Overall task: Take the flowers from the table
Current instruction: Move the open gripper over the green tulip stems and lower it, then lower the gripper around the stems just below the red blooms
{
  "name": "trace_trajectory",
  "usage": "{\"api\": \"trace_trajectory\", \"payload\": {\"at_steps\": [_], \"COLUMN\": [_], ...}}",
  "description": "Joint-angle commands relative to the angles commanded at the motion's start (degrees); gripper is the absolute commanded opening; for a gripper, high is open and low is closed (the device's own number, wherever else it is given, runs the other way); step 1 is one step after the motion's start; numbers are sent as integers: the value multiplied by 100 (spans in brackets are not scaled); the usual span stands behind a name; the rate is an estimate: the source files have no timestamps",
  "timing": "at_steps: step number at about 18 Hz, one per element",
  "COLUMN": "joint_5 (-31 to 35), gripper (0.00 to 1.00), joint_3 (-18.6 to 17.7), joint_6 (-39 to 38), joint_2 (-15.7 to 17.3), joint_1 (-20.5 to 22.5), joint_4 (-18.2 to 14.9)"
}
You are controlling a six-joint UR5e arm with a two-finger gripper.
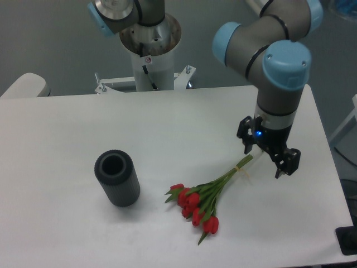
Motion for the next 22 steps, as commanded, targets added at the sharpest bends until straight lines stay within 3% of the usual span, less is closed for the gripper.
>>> {"api": "trace_trajectory", "payload": {"at_steps": [3, 7, 15, 22], "joint_5": [178, 151, 133, 151], "gripper": [100, 100, 100, 100], "joint_3": [-456, -836, -836, -932], "joint_6": [-686, -540, 752, -81], "joint_2": [-114, -202, -492, -642], "joint_1": [-194, -238, -212, -387], "joint_4": [693, 1126, 1100, 1100]}}
